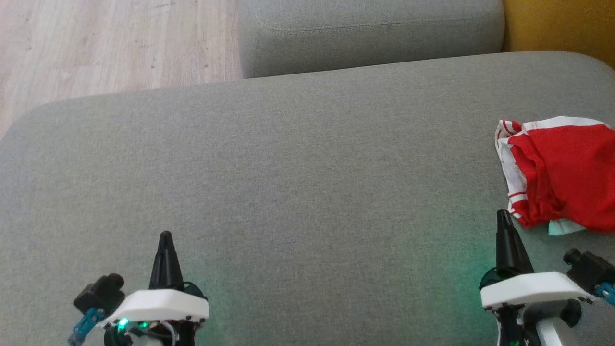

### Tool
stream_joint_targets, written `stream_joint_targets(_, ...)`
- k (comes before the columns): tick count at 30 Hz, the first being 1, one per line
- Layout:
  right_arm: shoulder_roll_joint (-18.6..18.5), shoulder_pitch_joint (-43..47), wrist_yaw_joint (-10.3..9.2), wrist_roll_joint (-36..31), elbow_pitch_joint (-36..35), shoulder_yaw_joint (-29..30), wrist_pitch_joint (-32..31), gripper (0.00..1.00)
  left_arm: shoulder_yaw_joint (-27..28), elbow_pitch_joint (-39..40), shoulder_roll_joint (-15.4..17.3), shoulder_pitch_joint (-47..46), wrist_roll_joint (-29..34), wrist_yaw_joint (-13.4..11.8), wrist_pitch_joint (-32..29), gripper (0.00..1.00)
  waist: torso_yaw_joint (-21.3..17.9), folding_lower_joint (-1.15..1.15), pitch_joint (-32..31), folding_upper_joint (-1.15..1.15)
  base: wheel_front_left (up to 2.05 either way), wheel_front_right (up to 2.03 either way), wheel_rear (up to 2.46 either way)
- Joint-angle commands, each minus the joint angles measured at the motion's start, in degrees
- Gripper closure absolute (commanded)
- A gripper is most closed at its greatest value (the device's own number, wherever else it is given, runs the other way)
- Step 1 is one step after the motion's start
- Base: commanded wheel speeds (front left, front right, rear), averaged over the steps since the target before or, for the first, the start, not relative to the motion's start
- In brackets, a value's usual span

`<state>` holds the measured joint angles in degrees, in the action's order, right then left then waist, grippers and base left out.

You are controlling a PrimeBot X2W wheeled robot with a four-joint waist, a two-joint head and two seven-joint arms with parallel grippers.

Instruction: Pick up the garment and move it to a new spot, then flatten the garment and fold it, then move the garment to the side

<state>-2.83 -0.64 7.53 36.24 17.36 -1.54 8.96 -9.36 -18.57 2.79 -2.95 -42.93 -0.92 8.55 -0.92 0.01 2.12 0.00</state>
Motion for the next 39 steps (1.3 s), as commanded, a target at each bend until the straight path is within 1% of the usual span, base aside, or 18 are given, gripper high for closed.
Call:
stream_joint_targets(1,-1.0,-2.9,-0.01,1.8,-2.2,0.0,-0.4,1.00,1.4,1.9,0.4,-2.4,-1.5,0.7,-0.4,1.00,0.0,0.00,0.0,0.00,0.00,0.00,0.00)
stream_joint_targets(39,-1.3,-4.0,-0.03,26.6,-2.7,2.5,-6.2,1.00,7.4,3.1,0.5,-2.8,-22.9,4.1,-6.6,1.00,0.4,0.00,-0.9,0.00,0.00,0.00,0.00)
